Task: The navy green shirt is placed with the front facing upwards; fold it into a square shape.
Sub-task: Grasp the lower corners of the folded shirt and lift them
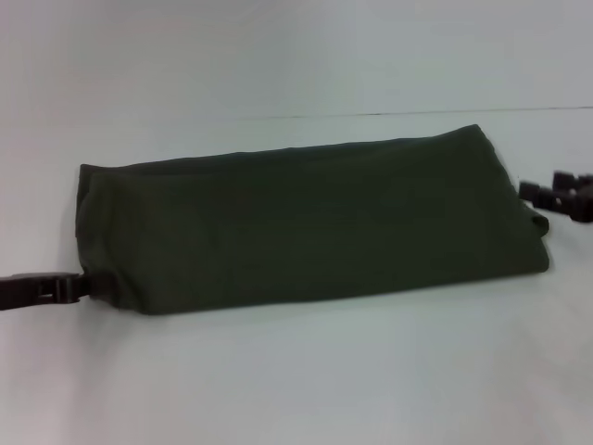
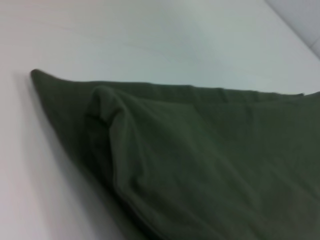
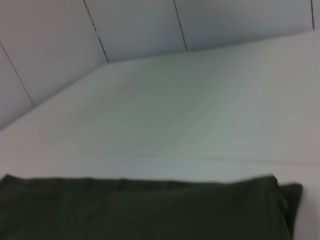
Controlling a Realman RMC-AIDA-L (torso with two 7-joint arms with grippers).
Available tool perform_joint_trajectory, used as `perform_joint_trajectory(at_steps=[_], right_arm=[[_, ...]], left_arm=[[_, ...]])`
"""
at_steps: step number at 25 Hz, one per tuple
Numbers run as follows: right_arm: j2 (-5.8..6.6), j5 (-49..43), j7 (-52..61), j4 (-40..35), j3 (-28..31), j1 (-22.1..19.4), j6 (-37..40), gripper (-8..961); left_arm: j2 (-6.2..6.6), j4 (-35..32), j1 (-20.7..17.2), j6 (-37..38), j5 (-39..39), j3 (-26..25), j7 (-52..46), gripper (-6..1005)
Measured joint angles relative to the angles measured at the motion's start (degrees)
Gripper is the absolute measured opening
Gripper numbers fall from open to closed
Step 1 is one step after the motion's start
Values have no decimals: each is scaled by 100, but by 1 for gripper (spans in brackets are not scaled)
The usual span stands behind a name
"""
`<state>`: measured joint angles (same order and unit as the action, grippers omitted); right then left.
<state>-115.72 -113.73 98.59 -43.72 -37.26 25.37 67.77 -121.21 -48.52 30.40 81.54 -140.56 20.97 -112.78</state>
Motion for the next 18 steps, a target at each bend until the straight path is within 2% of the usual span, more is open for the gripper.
perform_joint_trajectory(at_steps=[5,9,13,18], right_arm=[[33,-425,266,-2,24,-110,63,758],[205,-825,709,-10,45,-136,308,748],[314,-967,904,-15,61,-144,444,739],[314,-1055,934,-15,53,-139,455,727]], left_arm=[[-1,0,18,79,108,-11,-100,42],[10,-10,-6,175,263,-38,-103,36],[14,-25,-18,193,382,-46,-88,35],[12,-26,11,162,419,-19,-61,34]])
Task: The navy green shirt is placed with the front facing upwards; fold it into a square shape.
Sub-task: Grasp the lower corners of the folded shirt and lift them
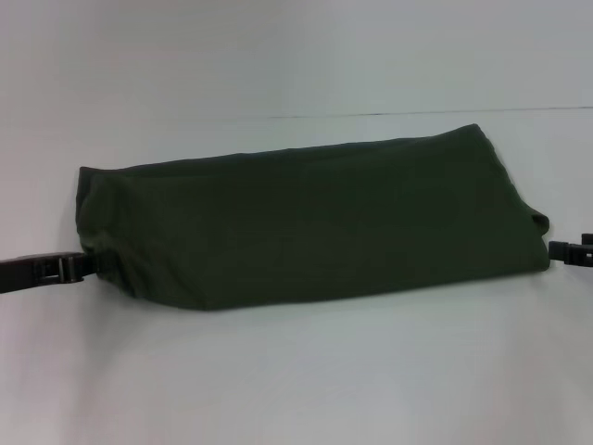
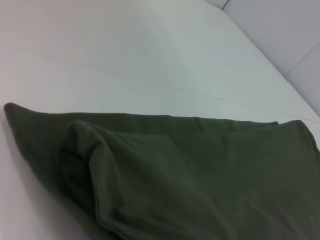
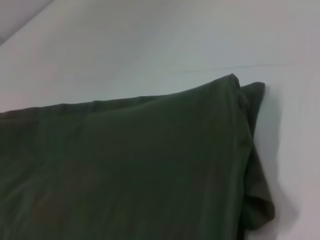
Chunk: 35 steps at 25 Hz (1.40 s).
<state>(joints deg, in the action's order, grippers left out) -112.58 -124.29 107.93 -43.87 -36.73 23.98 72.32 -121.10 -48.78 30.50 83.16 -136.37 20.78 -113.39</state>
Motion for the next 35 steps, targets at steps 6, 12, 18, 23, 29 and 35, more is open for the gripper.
perform_joint_trajectory(at_steps=[6,12,18,23,29,35], right_arm=[[-106,-256,2,12,-6,113,-92,713],[-169,-284,-11,63,-34,205,-272,699],[-250,-374,-6,87,-46,310,-400,685],[-308,-643,23,231,-53,473,-502,674],[-317,-680,26,309,-53,526,-570,660],[-317,-691,27,309,-66,535,-553,646]], left_arm=[[-2,21,8,-34,107,12,26,35],[-3,30,28,-44,129,14,36,36],[-7,35,38,-62,178,14,36,36],[-2,43,57,-106,181,14,37,35],[-1,44,79,-119,181,14,44,35],[-1,55,87,-177,181,13,47,35]])
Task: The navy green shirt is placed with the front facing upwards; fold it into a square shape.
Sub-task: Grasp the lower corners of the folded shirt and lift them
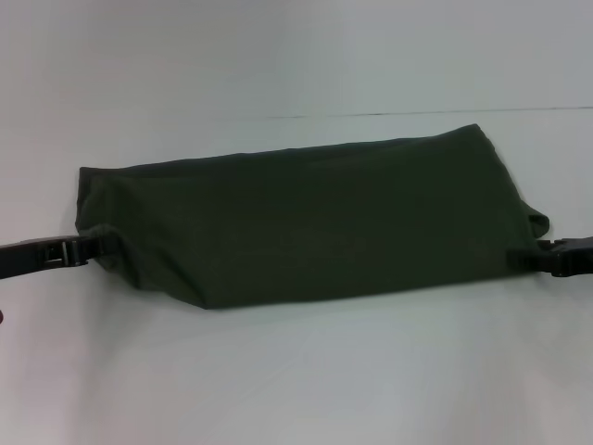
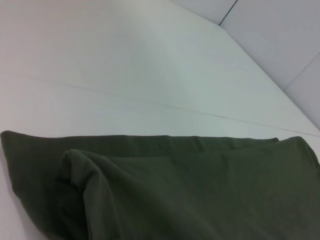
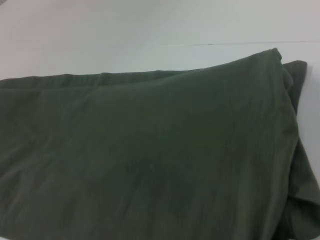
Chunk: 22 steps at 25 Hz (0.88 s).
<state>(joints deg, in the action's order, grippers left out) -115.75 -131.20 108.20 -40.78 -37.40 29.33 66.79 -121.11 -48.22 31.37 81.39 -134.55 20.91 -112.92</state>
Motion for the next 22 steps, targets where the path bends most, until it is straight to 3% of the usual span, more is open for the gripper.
perform_joint_trajectory(at_steps=[2,18,22], right_arm=[[0,-11,0,0,-20,3,1,641],[0,-21,8,-16,-22,-23,-17,19],[-7,-20,7,-43,-22,-47,-5,19]], left_arm=[[0,9,1,-10,0,0,14,35],[-15,15,1,-19,0,10,52,34],[-19,17,2,-18,0,9,122,34]])
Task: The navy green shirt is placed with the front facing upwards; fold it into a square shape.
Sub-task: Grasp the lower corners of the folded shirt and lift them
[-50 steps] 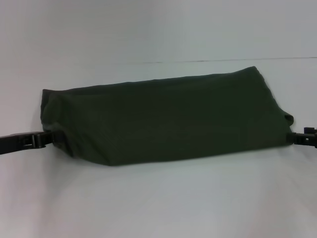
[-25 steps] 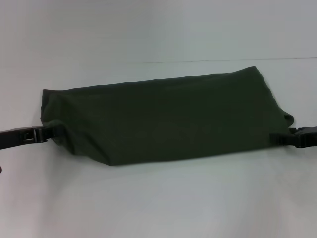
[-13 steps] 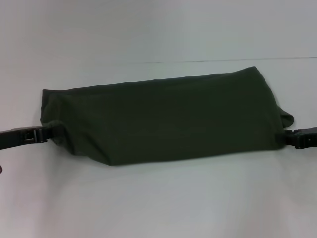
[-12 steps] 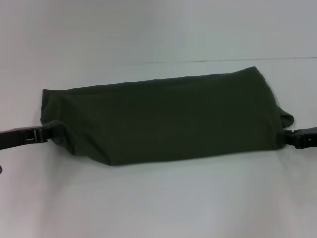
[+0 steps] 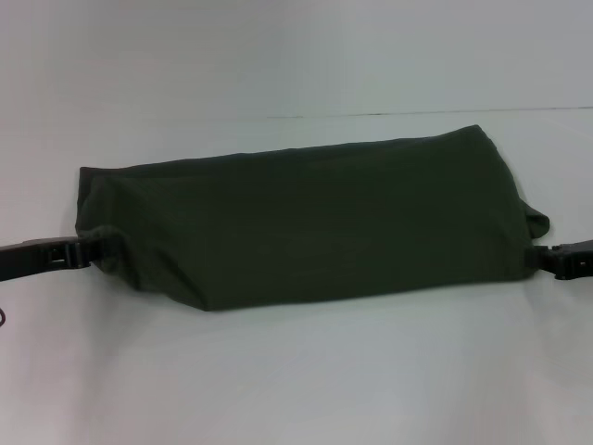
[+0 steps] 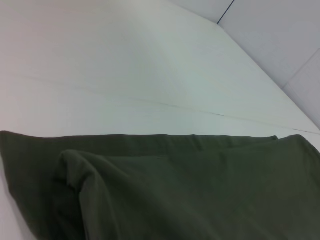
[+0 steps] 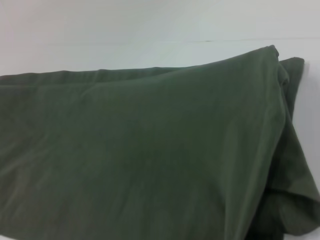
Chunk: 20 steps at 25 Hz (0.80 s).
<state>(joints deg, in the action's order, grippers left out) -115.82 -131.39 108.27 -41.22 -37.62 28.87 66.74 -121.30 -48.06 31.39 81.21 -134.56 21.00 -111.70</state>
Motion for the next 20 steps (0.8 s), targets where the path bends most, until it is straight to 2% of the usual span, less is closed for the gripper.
perform_joint_trajectory(at_steps=[5,10,16,17,20], right_arm=[[-24,89,-163,-201,51,-238,208,20],[-161,338,-388,-625,74,-632,477,19],[-281,350,-700,-776,404,-864,863,17],[-292,347,-747,-784,465,-891,933,16],[-298,343,-825,-791,553,-998,1121,15]], left_arm=[[-6,21,-68,95,0,-11,297,35],[11,33,-175,345,0,-51,650,35],[26,-88,-321,1086,-30,-53,962,36],[26,-156,-388,1375,-39,-53,1068,36],[20,-254,-478,1564,-41,-53,1117,35]])
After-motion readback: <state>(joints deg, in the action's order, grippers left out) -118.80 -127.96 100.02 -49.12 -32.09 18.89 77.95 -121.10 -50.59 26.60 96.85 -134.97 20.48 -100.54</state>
